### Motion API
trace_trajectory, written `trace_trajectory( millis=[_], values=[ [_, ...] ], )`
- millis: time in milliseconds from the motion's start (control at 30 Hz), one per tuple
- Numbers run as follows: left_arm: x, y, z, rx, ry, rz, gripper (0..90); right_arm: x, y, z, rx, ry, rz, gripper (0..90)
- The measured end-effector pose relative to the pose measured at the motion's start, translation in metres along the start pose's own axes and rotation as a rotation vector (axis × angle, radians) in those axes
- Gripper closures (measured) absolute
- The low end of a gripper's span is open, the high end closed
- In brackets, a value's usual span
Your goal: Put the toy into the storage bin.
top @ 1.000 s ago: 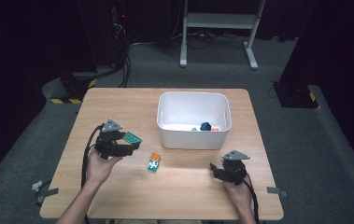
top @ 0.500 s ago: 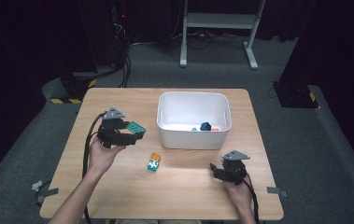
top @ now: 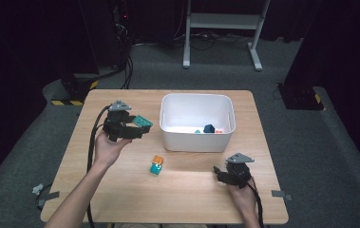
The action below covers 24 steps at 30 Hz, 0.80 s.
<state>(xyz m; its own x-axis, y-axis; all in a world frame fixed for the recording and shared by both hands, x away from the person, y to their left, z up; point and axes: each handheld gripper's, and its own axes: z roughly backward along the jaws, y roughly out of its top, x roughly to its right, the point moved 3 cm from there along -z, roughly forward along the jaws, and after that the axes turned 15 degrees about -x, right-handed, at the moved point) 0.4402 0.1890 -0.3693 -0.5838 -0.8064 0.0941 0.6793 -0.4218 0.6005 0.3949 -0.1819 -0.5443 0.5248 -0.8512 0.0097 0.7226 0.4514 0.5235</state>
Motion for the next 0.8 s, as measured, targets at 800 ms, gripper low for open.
trace_trajectory(
  millis=[800],
  values=[
    [0.009, 0.045, -0.017, 0.007, -0.032, -0.042, 27.2, 0.000, 0.000, 0.000, 0.000, -0.001, 0.000, 33.4]
  ],
)
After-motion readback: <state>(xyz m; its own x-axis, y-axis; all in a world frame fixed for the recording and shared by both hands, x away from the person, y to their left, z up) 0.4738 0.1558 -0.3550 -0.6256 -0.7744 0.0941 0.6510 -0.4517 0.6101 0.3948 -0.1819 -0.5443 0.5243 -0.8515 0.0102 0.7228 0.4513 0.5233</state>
